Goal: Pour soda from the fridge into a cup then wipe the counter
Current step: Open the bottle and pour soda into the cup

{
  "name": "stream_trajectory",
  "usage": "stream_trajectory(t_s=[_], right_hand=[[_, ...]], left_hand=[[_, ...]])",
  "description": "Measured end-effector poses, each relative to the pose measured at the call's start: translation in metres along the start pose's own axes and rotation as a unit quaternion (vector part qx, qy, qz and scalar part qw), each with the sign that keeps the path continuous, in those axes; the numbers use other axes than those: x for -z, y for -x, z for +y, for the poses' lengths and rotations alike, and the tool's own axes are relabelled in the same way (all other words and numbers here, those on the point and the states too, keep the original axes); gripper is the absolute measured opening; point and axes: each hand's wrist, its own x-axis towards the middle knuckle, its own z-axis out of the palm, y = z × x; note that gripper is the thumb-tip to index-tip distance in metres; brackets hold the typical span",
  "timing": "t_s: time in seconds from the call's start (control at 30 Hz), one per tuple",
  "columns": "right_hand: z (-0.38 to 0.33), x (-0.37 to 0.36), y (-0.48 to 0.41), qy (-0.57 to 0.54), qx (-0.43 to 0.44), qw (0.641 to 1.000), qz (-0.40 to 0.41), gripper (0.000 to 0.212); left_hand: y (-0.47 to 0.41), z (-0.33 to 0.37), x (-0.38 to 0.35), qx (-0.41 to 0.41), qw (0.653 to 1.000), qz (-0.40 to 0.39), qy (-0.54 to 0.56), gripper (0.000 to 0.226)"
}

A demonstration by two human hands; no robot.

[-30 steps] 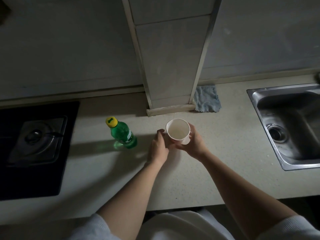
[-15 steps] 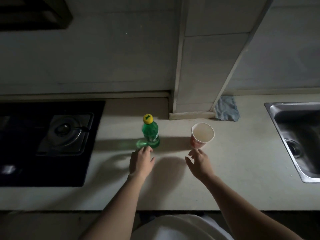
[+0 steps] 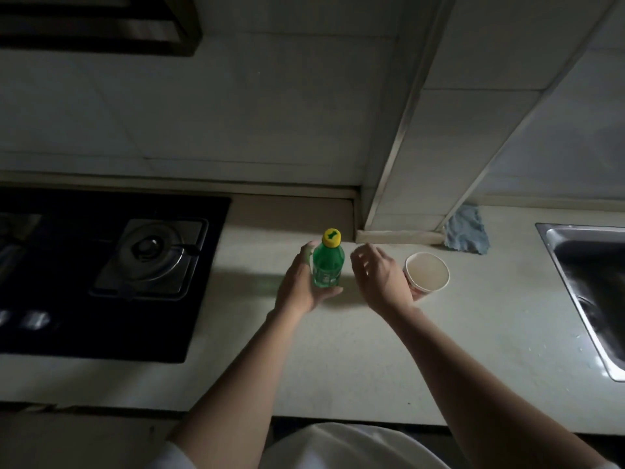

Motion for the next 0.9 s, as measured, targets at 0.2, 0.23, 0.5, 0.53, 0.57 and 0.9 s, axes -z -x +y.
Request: stream_trajectory(t_s=[0.2, 0.23, 0.5, 0.53, 0.57, 0.9], right_hand=[[-0.052, 0.025, -0.027, -0.026, 0.044, 0.998, 0.025, 0.042], [-0.054, 0.025, -0.029, -0.004, 0.056, 0.998, 0.025, 0.042], [-0.043, 0.033, -0.034, 0.161, -0.056, 0.985, -0.025, 0.056], [-0.046, 0.035, -0.034, 0.175, -0.07, 0.982, -0.028, 0.061], [-0.049, 0.037, -0.034, 0.183, -0.078, 0.98, -0.026, 0.065], [-0.045, 0.052, -0.034, 0.097, 0.019, 0.993, -0.069, 0.06]], left_hand=[[-0.006, 0.02, -0.011, 0.032, 0.996, 0.027, 0.073, 0.061], [-0.004, 0.02, -0.012, 0.039, 0.997, 0.031, 0.066, 0.057], [0.025, 0.024, -0.009, 0.001, 0.995, 0.1, 0.004, 0.047], [0.028, 0.026, -0.008, -0.009, 0.994, 0.11, -0.006, 0.047], [0.031, 0.028, -0.007, -0.02, 0.993, 0.115, -0.007, 0.047], [0.027, 0.042, 0.028, 0.03, 0.989, -0.104, 0.098, 0.044]])
